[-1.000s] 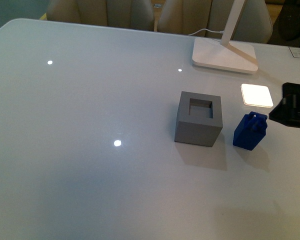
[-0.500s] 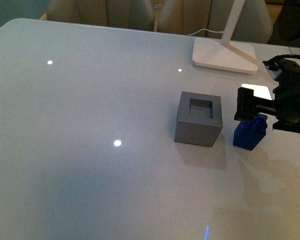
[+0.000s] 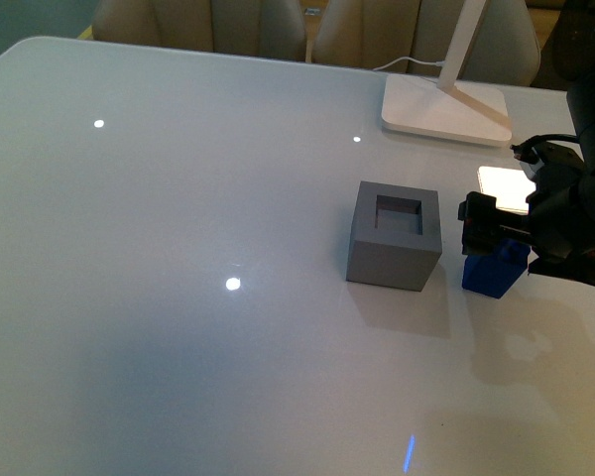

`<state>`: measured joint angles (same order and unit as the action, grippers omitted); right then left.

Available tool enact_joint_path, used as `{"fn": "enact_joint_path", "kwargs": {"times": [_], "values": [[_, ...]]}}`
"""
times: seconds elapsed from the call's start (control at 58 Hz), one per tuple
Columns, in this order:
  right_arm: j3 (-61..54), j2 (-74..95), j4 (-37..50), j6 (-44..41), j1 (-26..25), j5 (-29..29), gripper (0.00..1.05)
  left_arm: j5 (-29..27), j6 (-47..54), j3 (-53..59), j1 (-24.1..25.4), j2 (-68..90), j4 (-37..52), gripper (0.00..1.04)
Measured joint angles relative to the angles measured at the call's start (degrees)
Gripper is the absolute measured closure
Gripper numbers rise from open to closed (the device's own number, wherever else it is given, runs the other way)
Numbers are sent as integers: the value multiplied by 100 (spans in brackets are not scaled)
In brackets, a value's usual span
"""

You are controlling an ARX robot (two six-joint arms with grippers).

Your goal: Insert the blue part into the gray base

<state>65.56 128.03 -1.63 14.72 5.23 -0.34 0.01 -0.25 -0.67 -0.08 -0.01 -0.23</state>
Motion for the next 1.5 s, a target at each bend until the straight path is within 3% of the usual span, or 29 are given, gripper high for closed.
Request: {"fn": "enact_joint_path", "kwargs": {"times": [0.155,0.224,0.569,0.776,1.121,1.5], "values": [[-7,-11,-11,79,-4,35,52,0,0,0,0,0,0,7],[-44,-87,-24,76,-13,33,58,-2,0,0,0,0,0,7],[-400,-1403,-420,76,-22,-26,59,0,0,0,0,0,0,7],[-223,-1956,-846,330,378,59,59,-2,0,0,0,0,0,7],[529,-1493,-1152,916,1373,238,59,-2,0,0,0,0,0,7],[925,-901,-1261,1016,1510,317,59,0,0,0,0,0,0,7]]}}
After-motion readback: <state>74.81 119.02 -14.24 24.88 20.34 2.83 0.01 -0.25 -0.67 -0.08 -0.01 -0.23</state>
